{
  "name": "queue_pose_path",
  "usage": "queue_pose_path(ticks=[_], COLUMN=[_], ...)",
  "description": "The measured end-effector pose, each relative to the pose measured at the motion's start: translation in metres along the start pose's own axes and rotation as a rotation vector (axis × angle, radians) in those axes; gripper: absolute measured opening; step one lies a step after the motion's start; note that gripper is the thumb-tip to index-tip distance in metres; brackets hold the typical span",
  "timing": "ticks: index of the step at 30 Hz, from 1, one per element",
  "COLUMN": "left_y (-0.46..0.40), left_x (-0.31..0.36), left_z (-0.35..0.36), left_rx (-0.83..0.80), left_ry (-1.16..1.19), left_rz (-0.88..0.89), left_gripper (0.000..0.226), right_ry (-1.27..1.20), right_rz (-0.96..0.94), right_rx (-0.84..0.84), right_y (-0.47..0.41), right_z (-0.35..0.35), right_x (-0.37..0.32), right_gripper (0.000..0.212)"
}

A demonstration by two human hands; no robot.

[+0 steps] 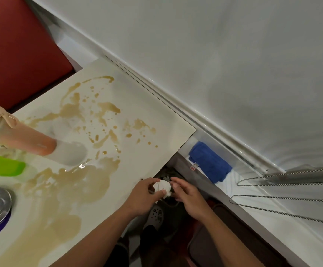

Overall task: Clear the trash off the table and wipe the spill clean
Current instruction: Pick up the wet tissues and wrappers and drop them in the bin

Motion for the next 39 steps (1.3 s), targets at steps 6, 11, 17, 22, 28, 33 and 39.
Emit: queue_pose_path(ticks=[6, 11, 17, 22, 28, 33, 39], left_y=[0.000, -0.005, -0.014, -0.019, -0.010, 0.020, 0.077], left_x=[0.022, 0.022, 0.014, 0.004, 0.003, -0.010, -0.039], left_z=[0.005, -0.001, -0.012, -0.009, -0.020, -0.053, -0.112], left_rx=[-0.051, -0.030, -0.031, -0.091, -0.051, 0.054, 0.179], left_ry=[0.042, -0.196, -0.745, -0.888, -0.790, -0.657, -0.513], left_rz=[0.135, 0.101, 0.038, 0.002, 0.025, 0.009, -0.069], left_gripper=[0.034, 0.064, 0.077, 0.075, 0.068, 0.069, 0.067], right_ry=[0.078, 0.200, 0.531, 0.691, 0.709, 0.684, 0.744], right_rz=[-0.099, -0.106, -0.046, 0.151, 0.239, 0.147, -0.003], right_rx=[0.015, 0.148, 0.286, 0.159, 0.011, -0.043, -0.095], right_y=[0.013, 0.012, -0.018, -0.050, -0.054, -0.029, -0.015], right_z=[0.010, -0.001, -0.026, -0.031, -0.018, 0.012, 0.064], right_x=[-0.023, -0.031, -0.019, 0.006, 0.002, -0.043, -0.105], right_gripper=[0.042, 0.035, 0.041, 0.056, 0.063, 0.055, 0.048])
Point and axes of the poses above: each hand's wrist, its own y-axis away from the middle knuckle, its own z-axis out of the palm, x = y × z, the point moved 3 cm from there along -y, towards the middle knuckle, and after that the axes turned 7 degrees about -x, right-handed, at the moved point
